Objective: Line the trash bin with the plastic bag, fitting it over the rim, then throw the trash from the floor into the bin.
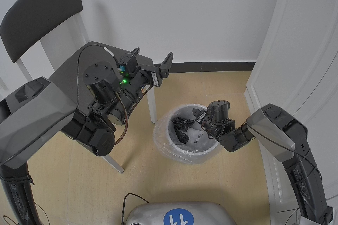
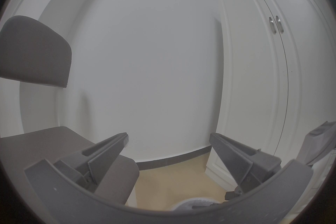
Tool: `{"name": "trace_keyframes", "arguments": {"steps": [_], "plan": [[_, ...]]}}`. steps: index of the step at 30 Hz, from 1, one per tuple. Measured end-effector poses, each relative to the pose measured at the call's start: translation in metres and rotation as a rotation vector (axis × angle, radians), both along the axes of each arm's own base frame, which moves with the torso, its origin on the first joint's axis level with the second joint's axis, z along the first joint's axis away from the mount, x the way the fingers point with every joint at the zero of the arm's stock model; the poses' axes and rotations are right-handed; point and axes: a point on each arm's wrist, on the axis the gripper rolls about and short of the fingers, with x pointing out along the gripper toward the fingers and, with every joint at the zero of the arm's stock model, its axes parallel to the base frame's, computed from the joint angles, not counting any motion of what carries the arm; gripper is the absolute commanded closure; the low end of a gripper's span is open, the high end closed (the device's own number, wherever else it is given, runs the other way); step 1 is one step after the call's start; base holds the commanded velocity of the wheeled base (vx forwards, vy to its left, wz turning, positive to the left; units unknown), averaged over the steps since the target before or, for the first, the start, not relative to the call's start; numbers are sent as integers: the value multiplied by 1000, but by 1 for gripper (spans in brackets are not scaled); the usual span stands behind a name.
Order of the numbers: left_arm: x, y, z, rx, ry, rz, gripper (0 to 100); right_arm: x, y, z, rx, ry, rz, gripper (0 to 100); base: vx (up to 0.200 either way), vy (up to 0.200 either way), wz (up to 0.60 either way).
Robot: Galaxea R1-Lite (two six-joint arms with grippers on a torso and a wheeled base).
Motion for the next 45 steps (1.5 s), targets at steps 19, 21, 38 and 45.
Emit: {"name": "trace_keyframes", "arguments": {"steps": [19,21,38,45], "plan": [[0,-2,-2,5,4,-7,0,-32,20,19,-36,28,84,0,0,0,0],[-1,-3,-3,6,6,-9,0,-34,18,23,-53,22,89,0,0,0,0],[0,-6,-12,31,34,-9,0,-43,-9,60,-319,-40,150,0,0,0,0],[2,-6,-18,71,35,8,0,-45,-29,53,-488,-19,168,0,0,0,0]]}}
